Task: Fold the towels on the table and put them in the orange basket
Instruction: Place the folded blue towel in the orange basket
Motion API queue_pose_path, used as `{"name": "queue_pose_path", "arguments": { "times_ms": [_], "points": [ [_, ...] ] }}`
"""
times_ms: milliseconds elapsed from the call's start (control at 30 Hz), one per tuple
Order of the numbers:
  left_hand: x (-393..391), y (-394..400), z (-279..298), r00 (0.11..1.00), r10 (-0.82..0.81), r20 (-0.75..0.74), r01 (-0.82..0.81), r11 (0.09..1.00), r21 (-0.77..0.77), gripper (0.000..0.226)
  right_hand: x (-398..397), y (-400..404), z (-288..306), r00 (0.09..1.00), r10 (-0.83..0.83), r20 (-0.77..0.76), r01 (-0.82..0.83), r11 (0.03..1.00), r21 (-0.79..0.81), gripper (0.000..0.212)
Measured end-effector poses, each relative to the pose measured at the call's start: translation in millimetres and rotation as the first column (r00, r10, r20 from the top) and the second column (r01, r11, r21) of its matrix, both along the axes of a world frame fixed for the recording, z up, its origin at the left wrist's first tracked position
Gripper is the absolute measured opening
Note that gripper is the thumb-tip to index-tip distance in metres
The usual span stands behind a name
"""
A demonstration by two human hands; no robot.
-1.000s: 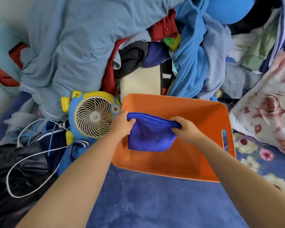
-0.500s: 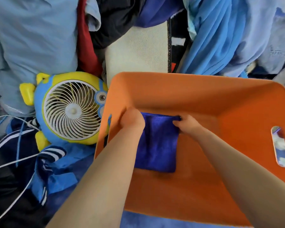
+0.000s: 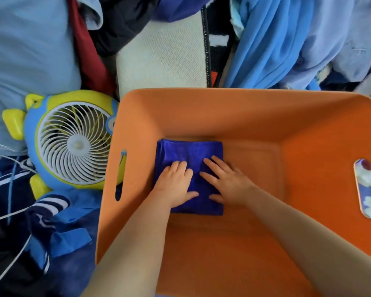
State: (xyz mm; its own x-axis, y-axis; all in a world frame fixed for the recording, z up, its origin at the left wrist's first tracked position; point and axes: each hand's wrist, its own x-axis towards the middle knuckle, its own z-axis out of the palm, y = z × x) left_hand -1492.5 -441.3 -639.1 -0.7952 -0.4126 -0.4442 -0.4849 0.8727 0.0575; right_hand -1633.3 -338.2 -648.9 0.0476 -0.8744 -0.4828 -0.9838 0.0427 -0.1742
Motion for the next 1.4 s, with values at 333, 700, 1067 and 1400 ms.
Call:
{"name": "queue_pose_path", "arguments": {
  "times_ms": [333, 700, 1067, 1400],
  "points": [
    [20.5, -10.0, -15.6, 0.937, -0.023, 0.349, 0.074, 0.988, -0.133, 0.116, 19.7, 4.9, -17.8, 0.976, 0.097, -0.197, -0.072, 0.989, 0.132, 0.114],
    [6.8, -13.1, 6.0, 0.883, 0.062, 0.466, -0.029, 0.996, -0.079, 0.124, 20.6, -10.3, 5.3, 0.984, 0.041, -0.172, 0.003, 0.969, 0.248, 0.1],
    [-12.5, 25.2, 140.4, 0.929, 0.359, 0.093, -0.329, 0.913, -0.242, 0.037, 12.3, -2.8, 153.9, 0.986, -0.159, -0.04, 0.16, 0.987, 0.025, 0.041],
    [28.4, 111.0, 340.0, 0.927, 0.34, -0.157, -0.375, 0.843, -0.386, 0.037, 35.6, 83.7, 355.5, 0.958, -0.285, 0.025, 0.271, 0.876, -0.4, 0.031]
  ]
}}
